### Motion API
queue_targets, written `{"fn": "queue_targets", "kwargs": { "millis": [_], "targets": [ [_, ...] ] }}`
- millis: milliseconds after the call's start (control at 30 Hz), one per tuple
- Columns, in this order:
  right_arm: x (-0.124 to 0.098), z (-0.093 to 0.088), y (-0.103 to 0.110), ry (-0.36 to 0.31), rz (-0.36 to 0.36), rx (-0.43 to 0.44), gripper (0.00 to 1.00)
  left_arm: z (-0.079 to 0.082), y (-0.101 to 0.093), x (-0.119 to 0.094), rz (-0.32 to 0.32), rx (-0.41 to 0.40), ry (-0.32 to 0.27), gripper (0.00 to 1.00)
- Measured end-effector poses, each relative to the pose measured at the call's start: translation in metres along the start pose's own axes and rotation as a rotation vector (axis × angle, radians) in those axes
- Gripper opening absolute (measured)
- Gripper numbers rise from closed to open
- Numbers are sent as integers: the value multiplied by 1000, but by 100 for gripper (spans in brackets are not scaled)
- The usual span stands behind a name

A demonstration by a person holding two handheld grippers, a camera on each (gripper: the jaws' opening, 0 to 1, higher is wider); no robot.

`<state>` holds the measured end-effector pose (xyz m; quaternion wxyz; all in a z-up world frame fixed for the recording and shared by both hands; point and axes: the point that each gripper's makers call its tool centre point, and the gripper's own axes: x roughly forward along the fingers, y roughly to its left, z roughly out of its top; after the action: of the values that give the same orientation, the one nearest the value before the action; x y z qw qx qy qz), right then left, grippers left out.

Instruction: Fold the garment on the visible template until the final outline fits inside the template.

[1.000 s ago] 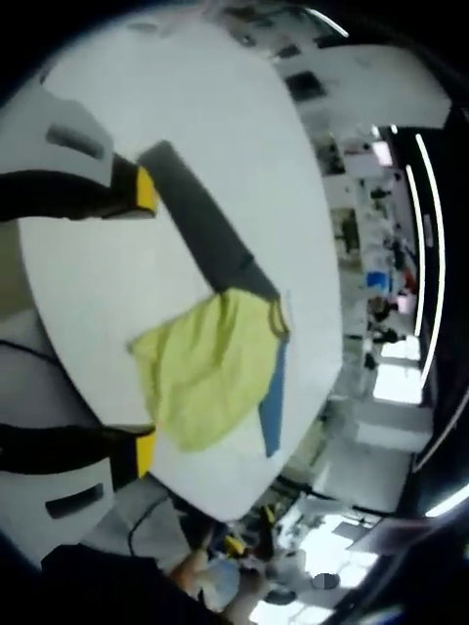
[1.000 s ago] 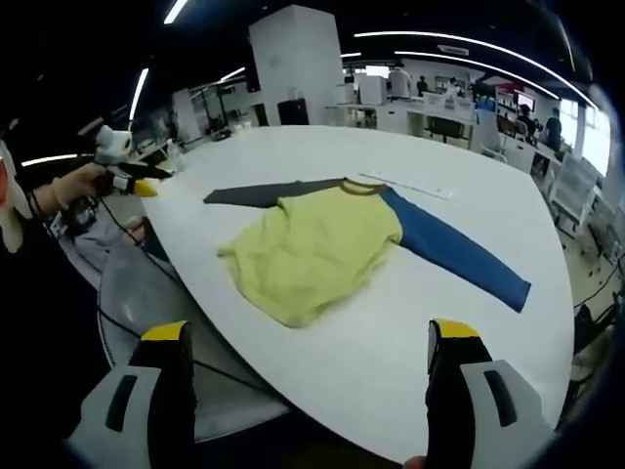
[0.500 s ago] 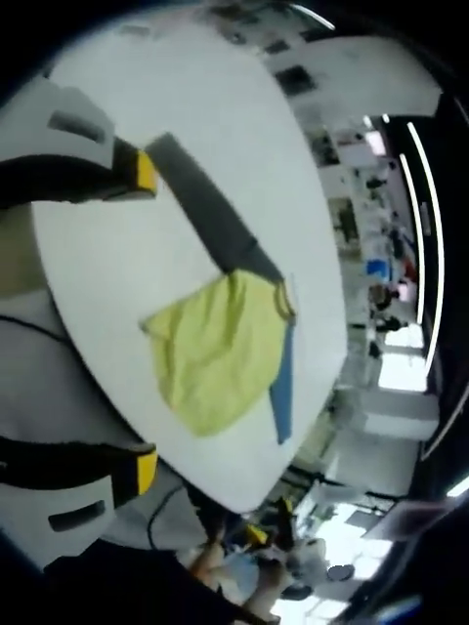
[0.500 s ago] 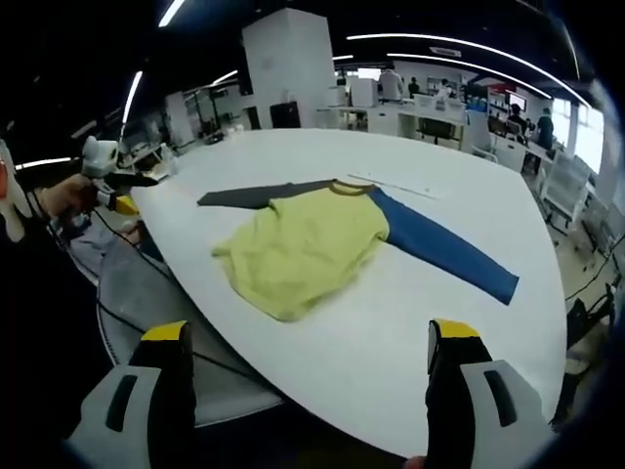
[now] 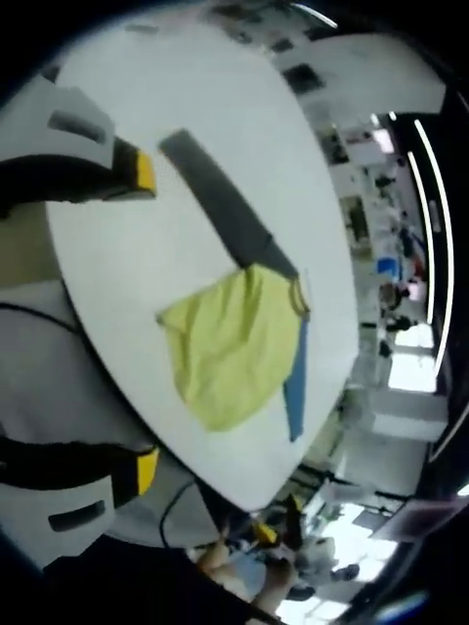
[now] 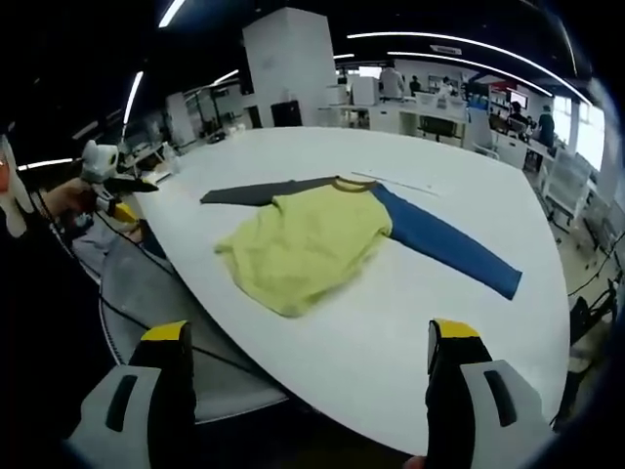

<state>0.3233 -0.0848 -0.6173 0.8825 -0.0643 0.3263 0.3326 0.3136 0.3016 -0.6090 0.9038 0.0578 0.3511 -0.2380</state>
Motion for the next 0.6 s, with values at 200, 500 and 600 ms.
{"fn": "queue_targets", "kwargs": {
  "millis": [200,500,600],
  "targets": [
    [0,0,-2,5,1,-2,100,1,-1,3,-3,4,5,99],
    [3,-2,-5,13,5,1,100,-1,-3,10,-12,9,26,99],
    [7,-3,-5,20,11,2,100,-2,-3,14,-18,11,36,99]
  ]
}}
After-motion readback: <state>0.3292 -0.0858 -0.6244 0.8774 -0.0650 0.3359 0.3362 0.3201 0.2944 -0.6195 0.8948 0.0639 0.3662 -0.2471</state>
